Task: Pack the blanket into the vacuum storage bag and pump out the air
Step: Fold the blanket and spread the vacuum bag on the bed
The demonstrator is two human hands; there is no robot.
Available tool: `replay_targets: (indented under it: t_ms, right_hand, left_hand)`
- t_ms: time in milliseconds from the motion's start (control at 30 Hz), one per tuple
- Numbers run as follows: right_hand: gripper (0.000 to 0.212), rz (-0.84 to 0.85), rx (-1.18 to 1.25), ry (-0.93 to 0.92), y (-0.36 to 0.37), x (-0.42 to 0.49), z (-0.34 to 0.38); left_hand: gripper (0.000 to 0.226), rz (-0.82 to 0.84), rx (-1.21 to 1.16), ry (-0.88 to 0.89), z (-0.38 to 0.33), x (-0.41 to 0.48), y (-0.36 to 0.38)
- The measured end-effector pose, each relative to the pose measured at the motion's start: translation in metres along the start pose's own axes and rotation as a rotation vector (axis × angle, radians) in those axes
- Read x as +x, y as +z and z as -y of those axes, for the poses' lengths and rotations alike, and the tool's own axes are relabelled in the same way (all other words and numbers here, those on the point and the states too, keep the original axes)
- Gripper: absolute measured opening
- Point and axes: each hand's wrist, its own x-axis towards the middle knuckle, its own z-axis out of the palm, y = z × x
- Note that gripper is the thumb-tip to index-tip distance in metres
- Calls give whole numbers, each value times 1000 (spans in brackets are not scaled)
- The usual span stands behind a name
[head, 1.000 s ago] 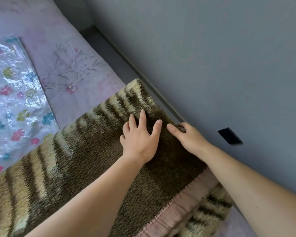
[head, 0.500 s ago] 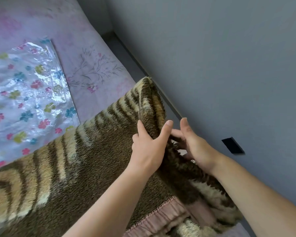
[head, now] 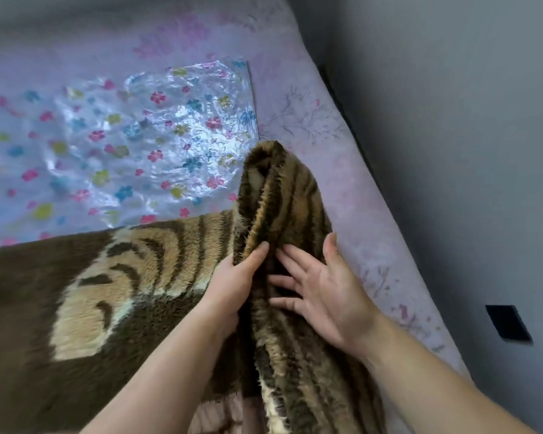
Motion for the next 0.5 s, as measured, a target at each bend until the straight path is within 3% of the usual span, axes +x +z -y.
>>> replay_targets:
  t_ms: [100,200,267,500]
  right_hand:
    - [73,-172,-285,-135,37,18,-13]
    - [72,-263,-1087,-396,60,31,-31]
    - [78,-222,-1405,-403,68,41,-45]
    - [75,-24,-1585,-342,129,75,-93]
  left_hand:
    - [27,-31,-61,-29,-1,1,-51]
    - [25,-20,-28,4,1,0,-92]
    - [25,-26,-8,19,3,-1,-117]
    - [30,-122,45,-70,17,-3,-224]
